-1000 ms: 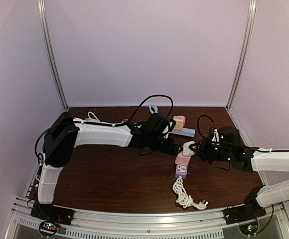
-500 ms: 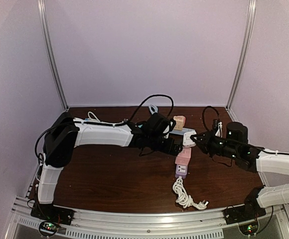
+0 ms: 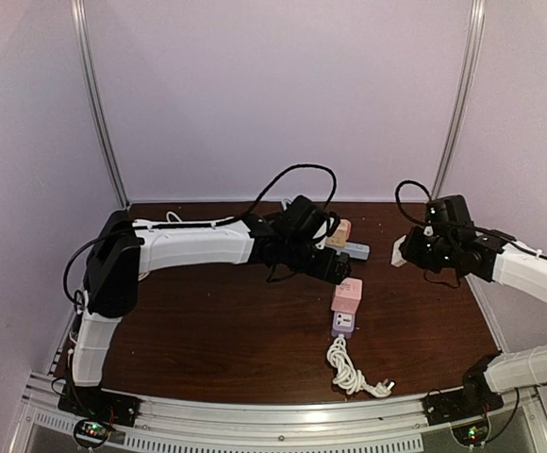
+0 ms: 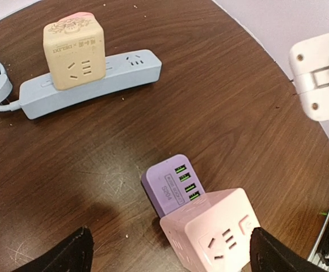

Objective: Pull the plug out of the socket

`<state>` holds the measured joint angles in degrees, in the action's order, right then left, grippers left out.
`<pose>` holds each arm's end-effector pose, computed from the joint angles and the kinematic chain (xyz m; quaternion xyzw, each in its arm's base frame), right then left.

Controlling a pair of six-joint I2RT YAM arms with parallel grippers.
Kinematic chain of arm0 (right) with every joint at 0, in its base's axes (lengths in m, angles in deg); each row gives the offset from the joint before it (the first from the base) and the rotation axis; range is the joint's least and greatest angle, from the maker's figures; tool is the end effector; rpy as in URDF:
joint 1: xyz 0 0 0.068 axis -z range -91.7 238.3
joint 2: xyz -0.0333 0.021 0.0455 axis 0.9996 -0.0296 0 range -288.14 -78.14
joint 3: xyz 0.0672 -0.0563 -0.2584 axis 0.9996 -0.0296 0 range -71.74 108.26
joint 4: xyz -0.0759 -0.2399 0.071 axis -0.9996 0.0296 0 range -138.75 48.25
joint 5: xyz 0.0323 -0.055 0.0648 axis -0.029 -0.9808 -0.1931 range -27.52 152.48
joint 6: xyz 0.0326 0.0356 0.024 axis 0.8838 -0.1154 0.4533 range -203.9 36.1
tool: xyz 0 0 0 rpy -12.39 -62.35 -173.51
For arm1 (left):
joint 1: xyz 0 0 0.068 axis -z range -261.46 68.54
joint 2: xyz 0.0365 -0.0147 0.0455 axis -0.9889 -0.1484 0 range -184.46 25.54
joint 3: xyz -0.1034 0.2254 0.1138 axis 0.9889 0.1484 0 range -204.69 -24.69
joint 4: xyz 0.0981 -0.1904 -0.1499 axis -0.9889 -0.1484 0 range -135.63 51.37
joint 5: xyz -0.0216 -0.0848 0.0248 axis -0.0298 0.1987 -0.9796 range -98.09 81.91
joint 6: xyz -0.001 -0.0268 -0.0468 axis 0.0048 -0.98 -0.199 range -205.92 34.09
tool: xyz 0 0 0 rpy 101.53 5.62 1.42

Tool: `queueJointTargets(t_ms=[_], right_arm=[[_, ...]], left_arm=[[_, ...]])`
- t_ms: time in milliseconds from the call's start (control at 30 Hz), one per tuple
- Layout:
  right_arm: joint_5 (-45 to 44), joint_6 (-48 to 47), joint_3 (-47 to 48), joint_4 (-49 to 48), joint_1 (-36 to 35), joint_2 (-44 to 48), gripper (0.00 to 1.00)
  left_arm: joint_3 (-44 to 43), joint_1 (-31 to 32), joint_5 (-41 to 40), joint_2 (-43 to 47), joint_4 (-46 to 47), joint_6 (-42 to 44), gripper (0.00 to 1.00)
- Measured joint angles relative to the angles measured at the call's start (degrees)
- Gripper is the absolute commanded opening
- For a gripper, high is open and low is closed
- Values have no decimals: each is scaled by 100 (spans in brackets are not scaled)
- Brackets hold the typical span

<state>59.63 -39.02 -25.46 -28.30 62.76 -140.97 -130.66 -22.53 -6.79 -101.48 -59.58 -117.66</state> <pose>0.2163 0.1014 0.2703 0.1612 0.8800 0.2390 0.3773 0.2627 -0.4377 0.2190 0.2192 0.8868 -0.2966 0.2786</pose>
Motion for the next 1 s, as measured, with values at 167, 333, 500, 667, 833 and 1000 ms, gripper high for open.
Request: queueJointTargets(t_ms=[167, 333, 500, 667, 833, 1000], right_arm=[[-785, -474, 393, 981, 20, -841, 0], [-1460, -706, 669, 1537, 24, -1631, 1], [-1906, -879, 817, 1838, 24, -2194, 10], [-2020, -1117, 903, 1910, 24, -2625, 19], [-1998, -1274, 907, 1893, 24, -2905, 29], [-1845, -1366, 885, 1738, 24, -2929, 36]], left_arm=[[61, 0, -7, 201, -81, 63, 98], [328, 0, -13, 610, -157, 155, 98], [623, 0, -162, 951, -186, 210, 97], [789, 0, -282, 1088, -197, 214, 98], [839, 0, -304, 1099, -199, 210, 97], [903, 0, -304, 1099, -192, 208, 98]])
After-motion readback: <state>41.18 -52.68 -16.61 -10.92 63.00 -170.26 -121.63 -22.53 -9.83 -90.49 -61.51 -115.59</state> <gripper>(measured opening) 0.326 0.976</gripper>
